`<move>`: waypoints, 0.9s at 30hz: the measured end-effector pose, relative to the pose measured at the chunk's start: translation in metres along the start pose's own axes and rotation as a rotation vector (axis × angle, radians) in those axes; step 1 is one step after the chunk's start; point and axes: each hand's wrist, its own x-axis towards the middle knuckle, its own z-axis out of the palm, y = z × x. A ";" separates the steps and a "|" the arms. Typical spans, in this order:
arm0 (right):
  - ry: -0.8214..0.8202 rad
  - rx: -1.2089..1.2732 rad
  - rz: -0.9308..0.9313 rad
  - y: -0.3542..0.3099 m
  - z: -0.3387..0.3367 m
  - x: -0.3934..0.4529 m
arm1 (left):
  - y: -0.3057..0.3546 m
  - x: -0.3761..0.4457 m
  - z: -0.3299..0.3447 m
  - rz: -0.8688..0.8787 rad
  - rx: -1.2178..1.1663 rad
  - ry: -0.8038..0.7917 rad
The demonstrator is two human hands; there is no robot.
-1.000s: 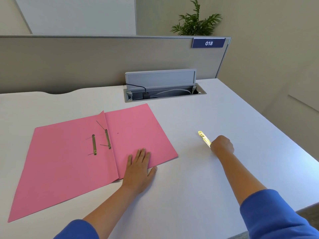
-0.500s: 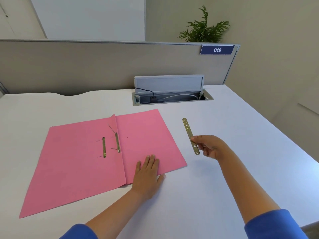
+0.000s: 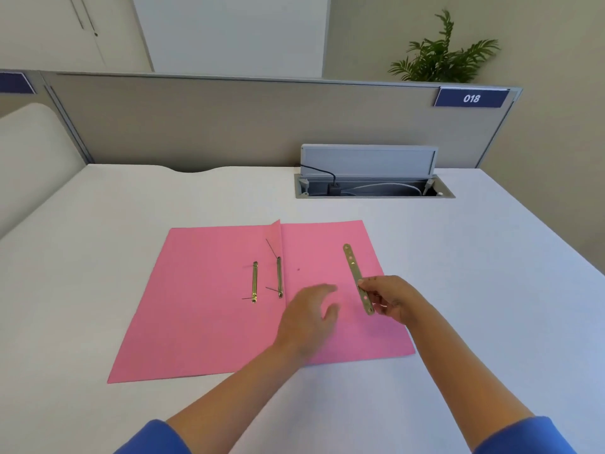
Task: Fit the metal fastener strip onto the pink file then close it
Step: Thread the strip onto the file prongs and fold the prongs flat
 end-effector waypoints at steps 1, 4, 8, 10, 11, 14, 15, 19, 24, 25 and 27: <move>-0.007 -0.006 0.001 0.002 0.004 0.002 | -0.004 0.005 -0.012 0.003 -0.029 0.136; -0.052 -0.052 -0.005 0.009 0.013 0.005 | -0.023 0.019 -0.040 -0.063 -0.077 0.450; -0.080 -0.179 -0.002 0.014 0.018 0.005 | -0.049 0.036 -0.065 -0.425 -0.376 0.491; -0.088 -0.220 0.014 0.013 0.019 0.004 | -0.057 0.041 -0.072 -0.640 -0.610 0.345; -0.092 -0.240 0.021 0.013 0.019 0.003 | -0.057 0.041 -0.073 -0.703 -0.705 0.254; -0.100 -0.291 0.034 0.015 0.017 0.000 | -0.056 0.032 -0.065 -0.710 -0.826 0.096; -0.105 -0.296 0.038 0.015 0.015 0.000 | -0.056 0.030 -0.061 -0.698 -0.836 0.085; -0.101 -0.299 0.083 0.019 0.004 -0.005 | -0.052 0.023 -0.053 -0.679 -0.814 0.056; -0.067 -0.324 0.142 0.021 -0.012 -0.011 | -0.043 0.014 -0.040 -0.685 -0.788 -0.023; -0.061 -0.334 0.149 0.021 -0.012 -0.012 | -0.041 0.013 -0.038 -0.690 -0.796 -0.033; -0.043 -0.332 0.149 0.020 -0.011 -0.015 | -0.038 0.011 -0.033 -0.702 -0.812 -0.055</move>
